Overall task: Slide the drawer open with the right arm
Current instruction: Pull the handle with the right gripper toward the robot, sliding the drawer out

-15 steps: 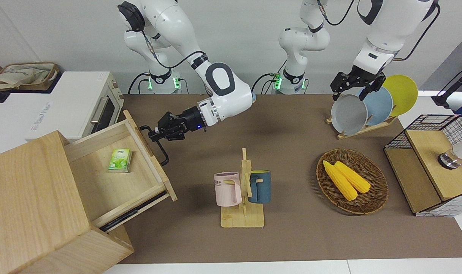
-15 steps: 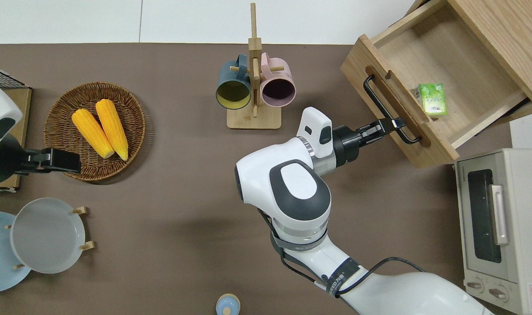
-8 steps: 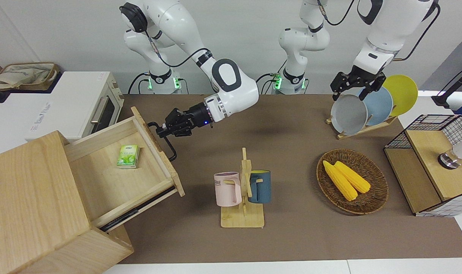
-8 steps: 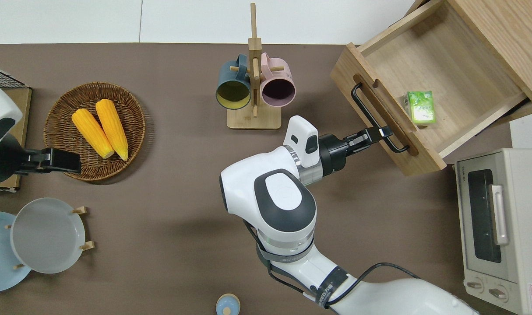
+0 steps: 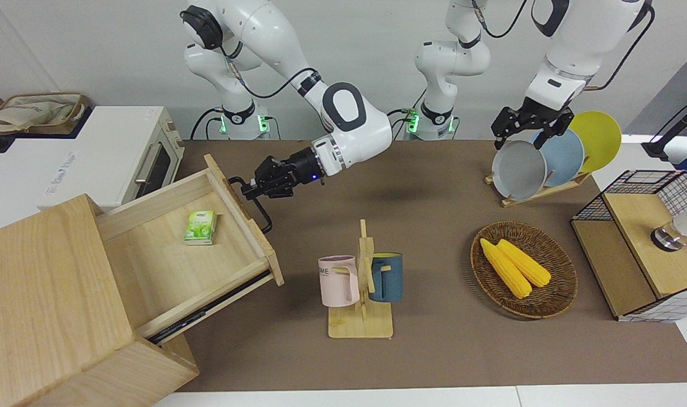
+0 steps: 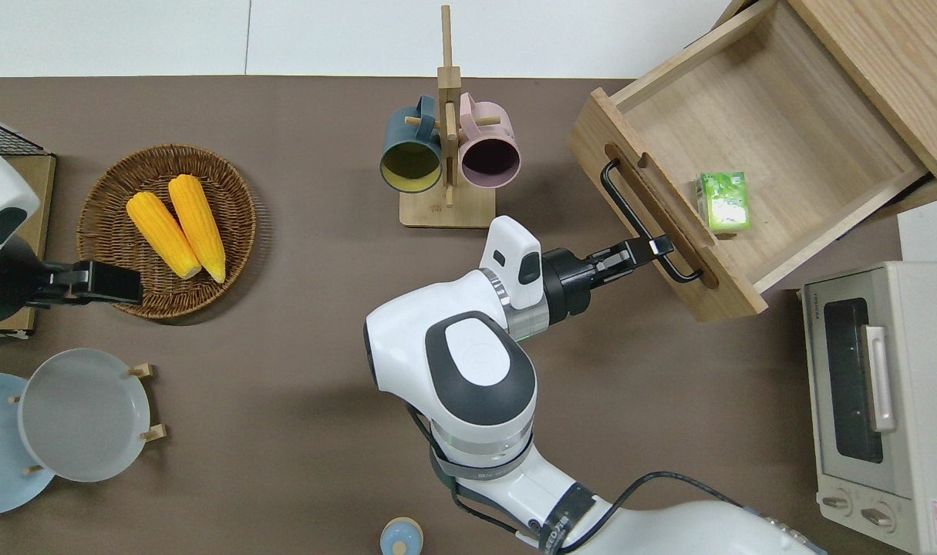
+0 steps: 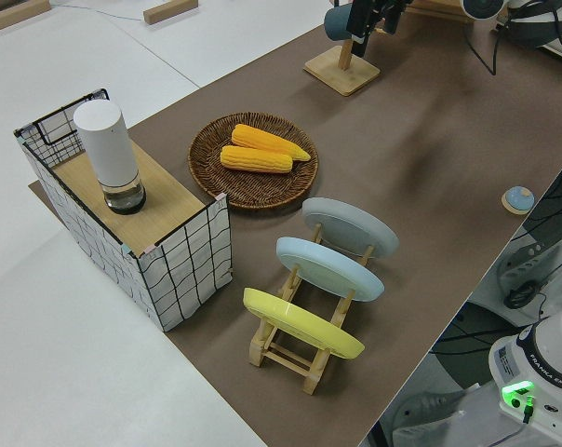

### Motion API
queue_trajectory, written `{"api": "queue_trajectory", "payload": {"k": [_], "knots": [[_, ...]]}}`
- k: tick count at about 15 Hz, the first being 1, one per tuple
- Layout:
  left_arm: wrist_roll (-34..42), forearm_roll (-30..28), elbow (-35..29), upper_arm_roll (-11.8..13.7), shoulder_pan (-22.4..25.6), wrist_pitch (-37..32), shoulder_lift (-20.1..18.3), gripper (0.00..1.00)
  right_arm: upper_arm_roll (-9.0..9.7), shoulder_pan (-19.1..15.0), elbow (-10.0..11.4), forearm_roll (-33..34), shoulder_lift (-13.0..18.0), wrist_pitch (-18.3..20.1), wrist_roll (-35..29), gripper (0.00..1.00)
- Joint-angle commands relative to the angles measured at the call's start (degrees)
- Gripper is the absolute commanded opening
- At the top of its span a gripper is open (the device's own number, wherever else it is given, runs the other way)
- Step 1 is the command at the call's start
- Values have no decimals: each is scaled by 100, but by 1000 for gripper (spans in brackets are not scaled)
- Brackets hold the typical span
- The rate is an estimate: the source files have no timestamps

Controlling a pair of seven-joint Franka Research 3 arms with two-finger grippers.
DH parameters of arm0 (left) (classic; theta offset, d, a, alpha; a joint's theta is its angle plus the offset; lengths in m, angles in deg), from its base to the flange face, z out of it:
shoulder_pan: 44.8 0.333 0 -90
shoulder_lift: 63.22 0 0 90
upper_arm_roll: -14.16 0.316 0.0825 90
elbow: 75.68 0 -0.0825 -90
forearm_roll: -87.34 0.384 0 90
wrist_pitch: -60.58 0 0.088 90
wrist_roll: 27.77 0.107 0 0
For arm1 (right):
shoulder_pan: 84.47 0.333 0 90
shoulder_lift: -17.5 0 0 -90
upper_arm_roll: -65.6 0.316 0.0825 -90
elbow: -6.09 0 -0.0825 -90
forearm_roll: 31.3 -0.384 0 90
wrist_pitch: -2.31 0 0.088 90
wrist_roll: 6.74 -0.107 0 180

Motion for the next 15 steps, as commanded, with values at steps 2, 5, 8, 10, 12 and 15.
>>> {"api": "queue_trajectory", "payload": {"k": [2, 5, 8, 10, 12, 15], "knots": [[8, 73, 12, 17, -13, -73, -48, 995, 161, 83, -224, -95, -29, 254, -231, 0], [8, 73, 12, 17, -13, -82, -48, 995, 179, 92, -224, -173, -29, 307, -328, 0], [8, 73, 12, 17, -13, -82, -48, 998, 205, 92, -224, -191, -29, 316, -389, 0], [8, 73, 12, 17, -13, -82, -48, 998, 214, 83, -224, -183, -29, 316, -398, 120], [8, 73, 12, 17, -13, -82, -48, 995, 171, 83, -224, -165, -29, 290, -416, 435], [8, 73, 12, 17, -13, -74, -48, 998, 135, 83, -224, -104, -29, 281, -407, 763]]}}
